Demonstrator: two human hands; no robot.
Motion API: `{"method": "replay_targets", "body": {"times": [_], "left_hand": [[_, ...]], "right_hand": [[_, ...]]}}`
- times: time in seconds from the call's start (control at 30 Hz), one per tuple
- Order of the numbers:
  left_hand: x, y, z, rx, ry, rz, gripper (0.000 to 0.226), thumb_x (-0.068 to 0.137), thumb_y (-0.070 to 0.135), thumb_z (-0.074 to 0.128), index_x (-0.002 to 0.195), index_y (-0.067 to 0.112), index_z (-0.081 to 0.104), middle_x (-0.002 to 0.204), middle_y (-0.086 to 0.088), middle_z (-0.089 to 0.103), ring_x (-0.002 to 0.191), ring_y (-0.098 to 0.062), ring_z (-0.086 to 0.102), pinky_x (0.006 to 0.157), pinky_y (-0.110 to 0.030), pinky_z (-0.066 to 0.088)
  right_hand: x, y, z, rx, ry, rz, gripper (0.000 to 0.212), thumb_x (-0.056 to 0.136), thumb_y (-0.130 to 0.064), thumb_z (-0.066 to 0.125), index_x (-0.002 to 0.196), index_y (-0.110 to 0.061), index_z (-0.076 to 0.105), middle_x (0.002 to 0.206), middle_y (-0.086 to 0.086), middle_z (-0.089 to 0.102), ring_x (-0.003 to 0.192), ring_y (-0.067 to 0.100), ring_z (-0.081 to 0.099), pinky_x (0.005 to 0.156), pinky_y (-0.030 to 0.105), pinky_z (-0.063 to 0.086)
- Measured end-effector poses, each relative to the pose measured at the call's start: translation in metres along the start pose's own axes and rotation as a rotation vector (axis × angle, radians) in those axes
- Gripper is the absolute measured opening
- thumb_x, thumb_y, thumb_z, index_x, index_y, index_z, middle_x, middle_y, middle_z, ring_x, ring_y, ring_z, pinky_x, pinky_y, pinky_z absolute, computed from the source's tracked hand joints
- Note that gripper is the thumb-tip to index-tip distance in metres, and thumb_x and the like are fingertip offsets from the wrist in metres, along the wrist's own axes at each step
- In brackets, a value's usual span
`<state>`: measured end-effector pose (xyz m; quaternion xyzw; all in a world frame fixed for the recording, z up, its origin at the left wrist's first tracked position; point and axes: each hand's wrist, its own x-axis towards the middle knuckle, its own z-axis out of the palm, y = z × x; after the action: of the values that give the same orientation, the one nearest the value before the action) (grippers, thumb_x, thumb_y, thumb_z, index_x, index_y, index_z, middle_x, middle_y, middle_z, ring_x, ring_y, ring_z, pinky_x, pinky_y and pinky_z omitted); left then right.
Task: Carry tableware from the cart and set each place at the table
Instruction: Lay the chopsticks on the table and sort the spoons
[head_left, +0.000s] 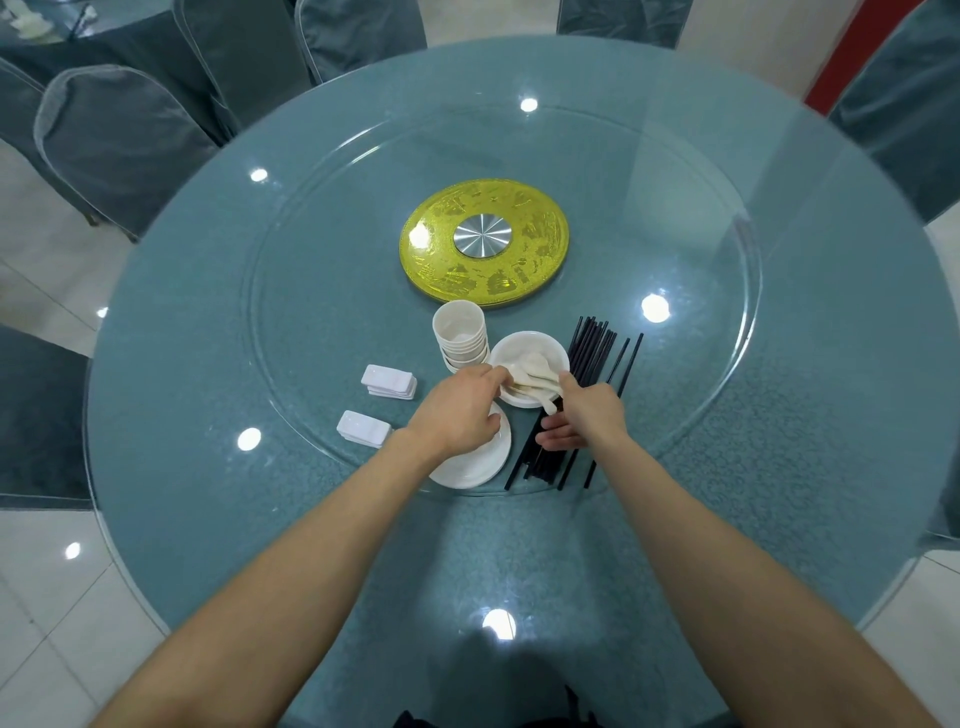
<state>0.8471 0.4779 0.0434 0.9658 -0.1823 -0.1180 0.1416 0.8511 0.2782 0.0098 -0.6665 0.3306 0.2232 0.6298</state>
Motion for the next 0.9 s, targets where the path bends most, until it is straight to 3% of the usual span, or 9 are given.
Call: {"method": "replay_targets", "body": {"times": [0.17,0.3,0.47,0.63,0.8,0.9], "left_hand": [[-0.004,-0.001,0.002,0.006,-0.022,-0.007,0.047,0.086,0.021,0.068,0.132,0.023,0.057,0.119,0.002,0.065,0.112,-0.023,0.061,0.089,-0.046,0.055],[-0.004,-0.002,0.002,0.0,-0.021,-0.007,0.048,0.086,0.022,0.069,0.132,0.025,0.057,0.119,0.002,0.065,0.112,-0.022,0.062,0.089,-0.046,0.056],[-0.005,-0.004,0.001,0.005,-0.014,0.001,0.047,0.087,0.021,0.069,0.133,0.022,0.057,0.12,0.001,0.066,0.113,-0.024,0.062,0.089,-0.045,0.056],[-0.005,-0.004,-0.001,0.003,-0.008,0.004,0.048,0.086,0.022,0.07,0.133,0.023,0.058,0.121,0.001,0.066,0.111,-0.024,0.063,0.09,-0.046,0.056],[-0.005,-0.002,-0.004,0.006,-0.007,0.005,0.049,0.087,0.021,0.07,0.134,0.023,0.057,0.122,0.001,0.066,0.113,-0.024,0.062,0.091,-0.046,0.056],[-0.003,-0.001,-0.004,0.002,-0.002,0.01,0.048,0.088,0.02,0.07,0.134,0.022,0.057,0.121,0.002,0.066,0.112,-0.023,0.062,0.09,-0.043,0.055]], "right_hand": [[-0.001,-0.001,0.005,0.13,-0.016,0.001,0.038,0.113,-0.025,0.043,0.117,0.01,0.058,0.084,0.033,0.074,0.068,0.045,0.076,0.052,0.046,0.064],[-0.001,-0.002,0.007,0.233,0.029,-0.01,0.022,0.112,-0.03,0.044,0.119,-0.01,0.045,0.089,0.03,0.073,0.069,0.045,0.077,0.055,0.046,0.064],[0.005,0.0,0.009,0.194,0.095,0.001,0.016,0.109,-0.016,0.049,0.122,-0.007,0.051,0.08,0.018,0.07,0.066,0.035,0.078,0.054,0.038,0.062],[0.008,0.002,0.012,0.187,0.148,-0.006,0.022,0.107,-0.013,0.058,0.103,0.007,0.069,0.057,0.01,0.068,0.065,0.031,0.077,0.065,0.04,0.066],[0.007,0.006,0.009,0.151,0.203,-0.095,0.03,0.107,-0.017,0.059,0.084,-0.003,0.072,0.054,0.004,0.069,0.075,0.032,0.079,0.081,0.043,0.066],[0.006,0.01,0.003,0.193,0.205,-0.151,0.024,0.107,-0.015,0.06,0.096,0.002,0.072,0.053,0.002,0.068,0.066,0.025,0.077,0.078,0.042,0.067]]}}
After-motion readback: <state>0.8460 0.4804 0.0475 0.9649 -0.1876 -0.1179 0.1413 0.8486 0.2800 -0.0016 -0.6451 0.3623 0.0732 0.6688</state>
